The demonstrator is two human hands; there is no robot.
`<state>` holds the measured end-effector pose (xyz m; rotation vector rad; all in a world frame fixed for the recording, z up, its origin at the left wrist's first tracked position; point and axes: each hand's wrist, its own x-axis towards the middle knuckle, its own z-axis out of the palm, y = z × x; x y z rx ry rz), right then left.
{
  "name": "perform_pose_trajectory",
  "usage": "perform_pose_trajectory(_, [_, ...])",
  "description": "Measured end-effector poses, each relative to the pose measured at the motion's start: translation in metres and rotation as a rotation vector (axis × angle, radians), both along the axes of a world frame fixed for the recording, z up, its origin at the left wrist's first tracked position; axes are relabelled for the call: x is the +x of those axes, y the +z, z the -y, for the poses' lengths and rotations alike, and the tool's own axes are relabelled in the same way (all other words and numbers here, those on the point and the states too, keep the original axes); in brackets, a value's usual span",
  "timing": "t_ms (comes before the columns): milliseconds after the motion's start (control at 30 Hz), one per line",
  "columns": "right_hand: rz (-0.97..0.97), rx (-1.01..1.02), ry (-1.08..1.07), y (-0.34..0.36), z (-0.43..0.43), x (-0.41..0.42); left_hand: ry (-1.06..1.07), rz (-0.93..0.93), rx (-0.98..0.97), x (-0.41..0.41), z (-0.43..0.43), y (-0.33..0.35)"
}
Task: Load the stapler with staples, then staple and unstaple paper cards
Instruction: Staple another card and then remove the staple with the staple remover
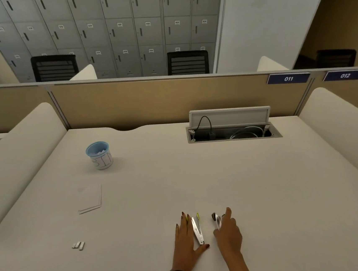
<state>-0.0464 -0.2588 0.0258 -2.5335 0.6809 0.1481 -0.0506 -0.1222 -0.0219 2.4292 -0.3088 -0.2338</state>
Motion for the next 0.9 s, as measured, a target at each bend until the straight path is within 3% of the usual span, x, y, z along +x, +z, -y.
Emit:
perform_pose_trajectory(267, [0.150, 0.280, -0.142, 0.002, 0.005, -0.007, -0.019, -0.049, -0.041, 0.015, 0.007, 0.010])
perform_pose_trajectory(467, [0.242, 0.814, -0.212, 0.013, -0.005, 0.007, 0.115, -0.322, -0.476, 0.020, -0.005, 0.034])
perform_pose_trajectory(533, [0.272, 0.888, -0.174, 0.017, -0.012, 0.011, 0.192, -0.375, -0.592, 0.025, -0.012, 0.040])
perform_pose_trajectory(800, [0.375, 0.398, 0.215, 0.033, -0.060, 0.010, 0.321, -0.366, -0.806, 0.036, -0.018, 0.079])
perform_pose_trajectory(900, [0.367, 0.388, 0.299, 0.041, -0.075, 0.012, 0.370, -0.277, -0.809, 0.040, -0.026, 0.087])
